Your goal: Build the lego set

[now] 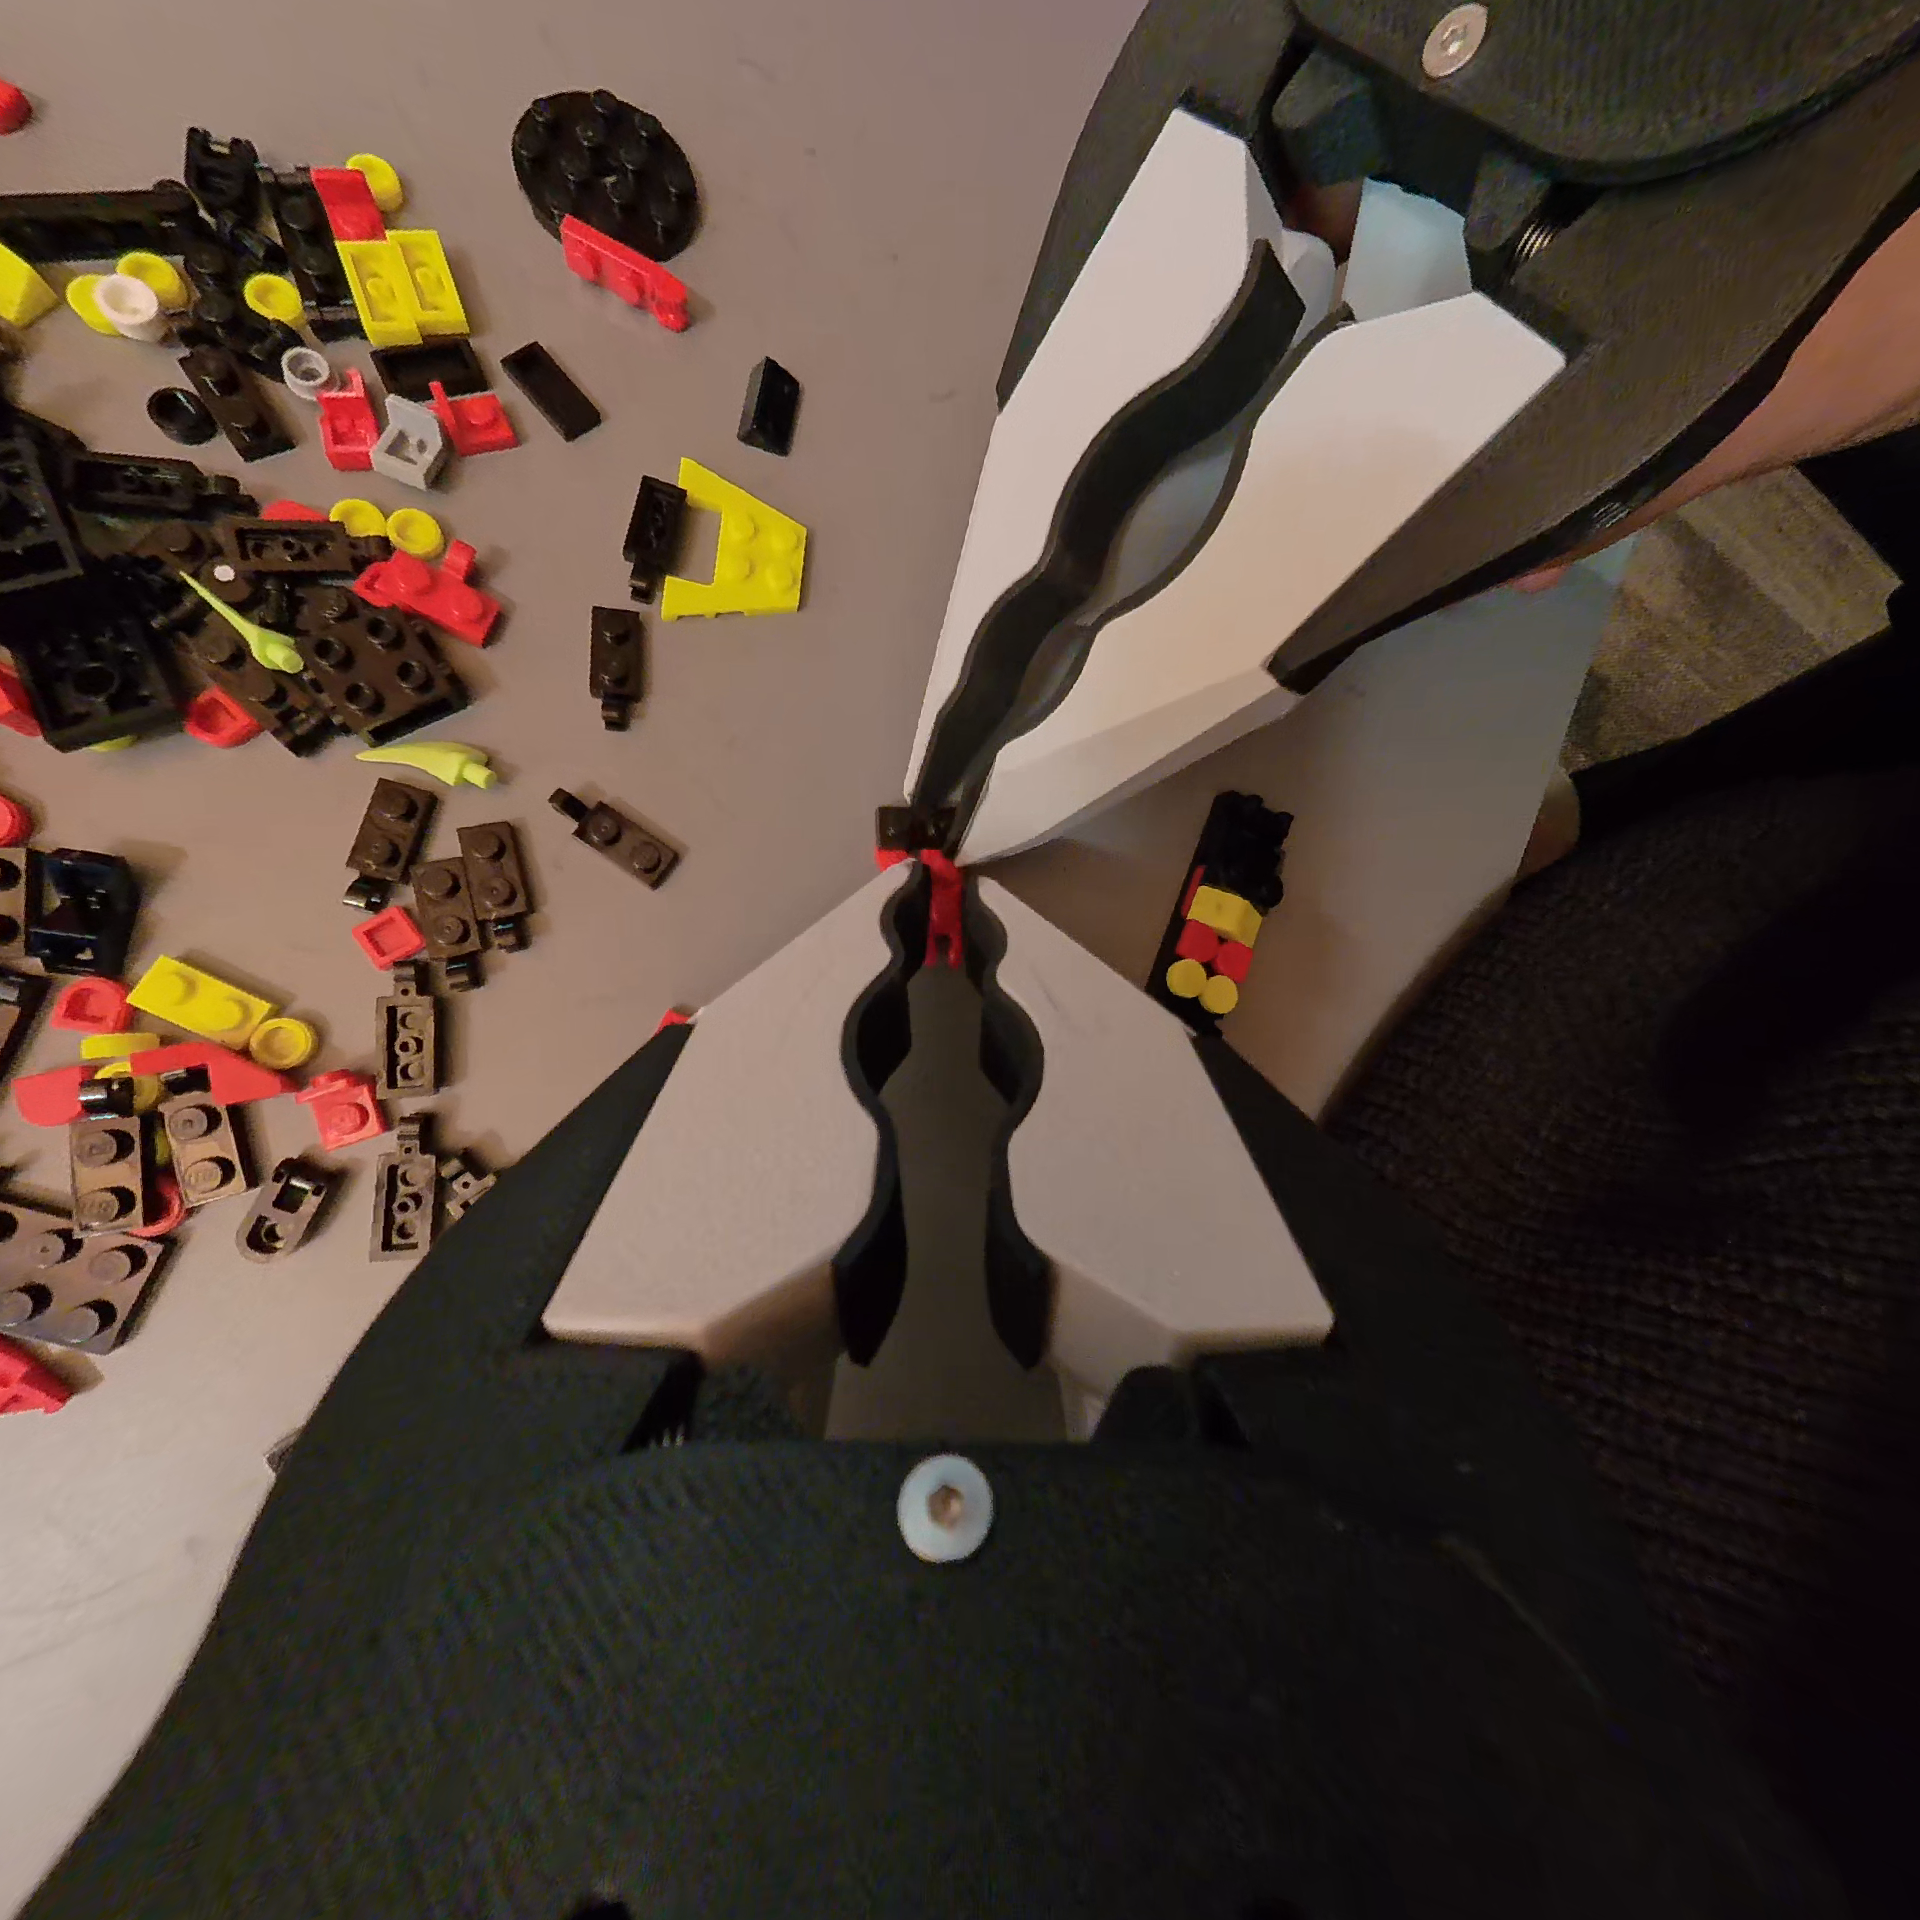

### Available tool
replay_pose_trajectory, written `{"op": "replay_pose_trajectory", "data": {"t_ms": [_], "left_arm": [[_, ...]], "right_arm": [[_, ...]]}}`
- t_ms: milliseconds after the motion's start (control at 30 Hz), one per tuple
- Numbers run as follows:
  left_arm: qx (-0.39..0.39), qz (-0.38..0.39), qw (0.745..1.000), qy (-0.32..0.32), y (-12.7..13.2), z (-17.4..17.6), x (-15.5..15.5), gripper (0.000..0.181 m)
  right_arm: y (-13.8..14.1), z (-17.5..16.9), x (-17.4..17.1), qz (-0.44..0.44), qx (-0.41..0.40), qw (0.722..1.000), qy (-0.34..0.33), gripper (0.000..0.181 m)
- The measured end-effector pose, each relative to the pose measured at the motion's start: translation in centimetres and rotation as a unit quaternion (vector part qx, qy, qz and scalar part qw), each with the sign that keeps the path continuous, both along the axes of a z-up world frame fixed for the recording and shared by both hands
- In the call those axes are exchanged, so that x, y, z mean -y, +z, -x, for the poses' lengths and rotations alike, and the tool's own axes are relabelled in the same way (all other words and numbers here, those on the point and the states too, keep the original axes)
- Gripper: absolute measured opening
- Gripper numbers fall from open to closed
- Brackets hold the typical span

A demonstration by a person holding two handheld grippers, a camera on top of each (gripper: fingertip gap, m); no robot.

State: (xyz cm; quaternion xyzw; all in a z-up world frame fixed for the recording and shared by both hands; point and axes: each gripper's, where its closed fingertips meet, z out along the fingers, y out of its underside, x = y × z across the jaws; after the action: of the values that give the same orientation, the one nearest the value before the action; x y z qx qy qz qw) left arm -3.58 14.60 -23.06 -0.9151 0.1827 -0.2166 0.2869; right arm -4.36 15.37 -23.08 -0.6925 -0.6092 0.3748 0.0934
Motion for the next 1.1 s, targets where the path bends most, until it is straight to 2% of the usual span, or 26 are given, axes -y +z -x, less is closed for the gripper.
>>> {"op": "replay_pose_trajectory", "data": {"t_ms": [600,1100], "left_arm": [[0.009,0.007,1.0,0.006,0.0,0.01,-0.11,0.002],[-0.004,0.001,1.0,0.006,-0.04,0.07,-0.17,0.002]], "right_arm": [[0.05,0.05,-0.23,0.011,-0.002,1.0,-0.007,0.016],[-0.01,0.1,-0.02,0.011,0.019,1.0,-0.016,0.011]]}}
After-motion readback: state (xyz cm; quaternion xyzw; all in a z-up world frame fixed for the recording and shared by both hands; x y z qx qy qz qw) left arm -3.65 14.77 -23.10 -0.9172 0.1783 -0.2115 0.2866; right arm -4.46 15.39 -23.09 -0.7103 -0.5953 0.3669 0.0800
